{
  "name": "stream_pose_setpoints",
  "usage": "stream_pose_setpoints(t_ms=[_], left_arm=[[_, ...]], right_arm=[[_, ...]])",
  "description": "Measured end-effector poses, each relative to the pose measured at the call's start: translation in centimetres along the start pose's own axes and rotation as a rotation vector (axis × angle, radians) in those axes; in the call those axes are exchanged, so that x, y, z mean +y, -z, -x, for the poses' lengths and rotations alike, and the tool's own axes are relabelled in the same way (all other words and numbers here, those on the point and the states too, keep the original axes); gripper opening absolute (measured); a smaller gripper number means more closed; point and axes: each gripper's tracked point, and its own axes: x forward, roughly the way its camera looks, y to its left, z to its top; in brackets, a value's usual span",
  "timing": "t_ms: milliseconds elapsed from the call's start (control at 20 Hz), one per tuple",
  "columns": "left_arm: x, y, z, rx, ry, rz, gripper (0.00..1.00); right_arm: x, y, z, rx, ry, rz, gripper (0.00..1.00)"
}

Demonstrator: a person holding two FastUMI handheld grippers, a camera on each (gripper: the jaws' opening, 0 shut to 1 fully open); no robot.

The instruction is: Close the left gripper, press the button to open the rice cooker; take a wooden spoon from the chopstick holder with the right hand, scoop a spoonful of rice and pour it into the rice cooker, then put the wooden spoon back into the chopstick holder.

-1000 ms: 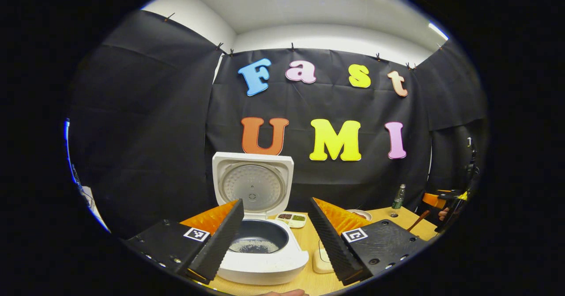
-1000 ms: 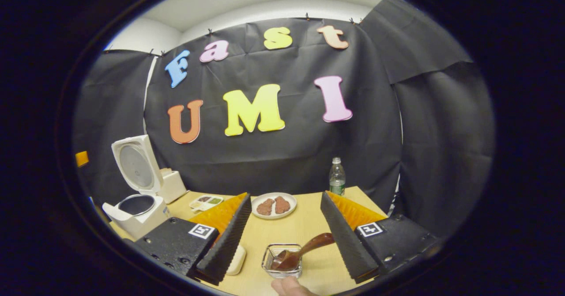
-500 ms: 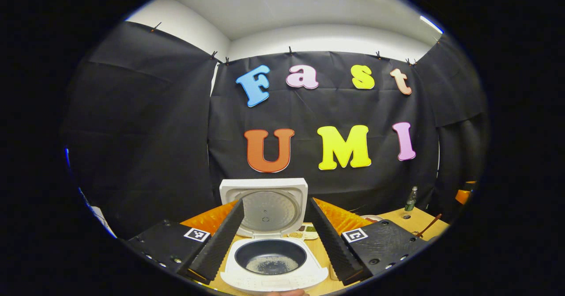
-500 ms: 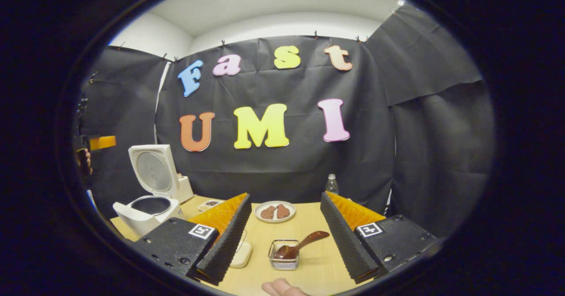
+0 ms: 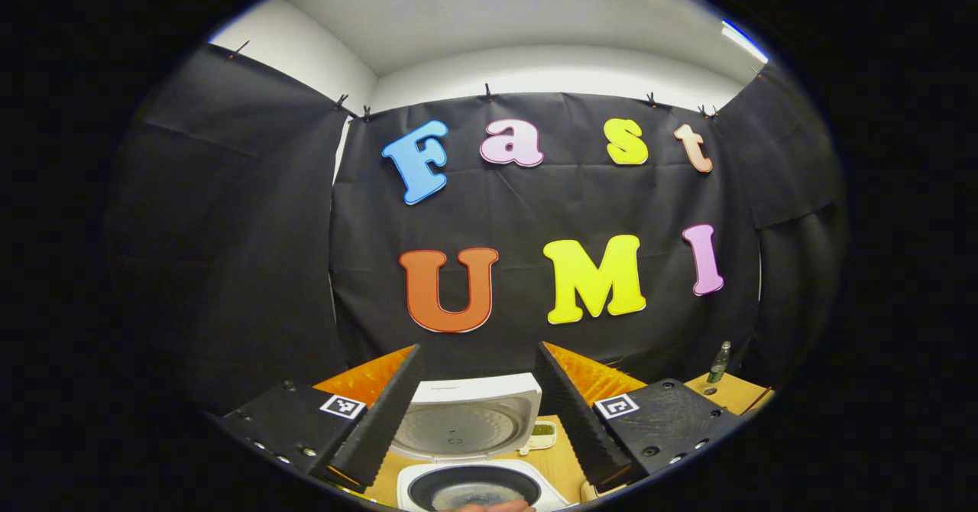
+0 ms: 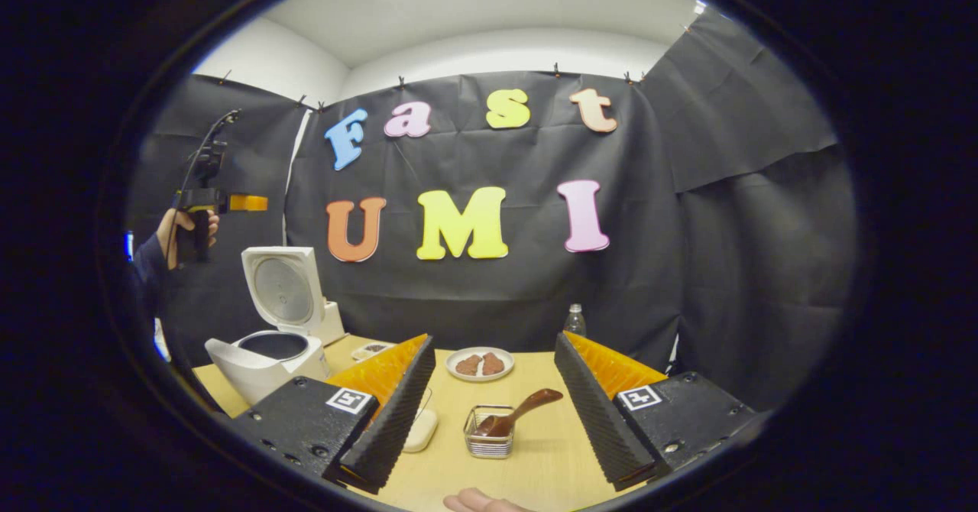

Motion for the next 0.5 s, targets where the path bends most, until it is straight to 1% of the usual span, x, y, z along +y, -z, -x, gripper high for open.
stream_pose_setpoints(t_ms=[50,100,150,200,250,350,450,500], left_arm=[[0.1,-0.1,-0.7,-0.001,-0.008,-0.004,0.94],[0.1,0.0,-1.8,-0.003,-0.006,-0.001,0.95],[-0.1,0.1,-2.9,-0.001,0.004,0.008,0.94],[0.1,0.5,-4.3,-0.006,0.001,-0.002,0.95],[1.0,1.1,-5.5,0.004,-0.03,-0.023,0.95],[3.1,3.8,-7.8,0.071,-0.101,-0.076,0.95],[3.6,6.4,-8.9,0.144,-0.117,-0.091,0.95],[3.3,7.9,-9.3,0.193,-0.109,-0.084,0.95]], right_arm=[[0.1,0.2,0.0,0.002,-0.011,-0.001,0.96],[0.0,0.4,0.0,0.002,-0.019,-0.001,1.0],[-0.5,0.3,-0.1,-0.007,-0.009,-0.011,0.97],[-1.2,0.3,-0.2,-0.016,0.008,-0.023,1.0],[-1.9,0.3,-0.1,-0.024,0.025,-0.035,1.0],[-2.7,0.3,0.0,-0.043,0.043,-0.06,1.0],[-3.3,0.7,0.3,-0.059,0.054,-0.083,1.0],[-3.5,0.8,0.5,-0.073,0.056,-0.105,1.0]])
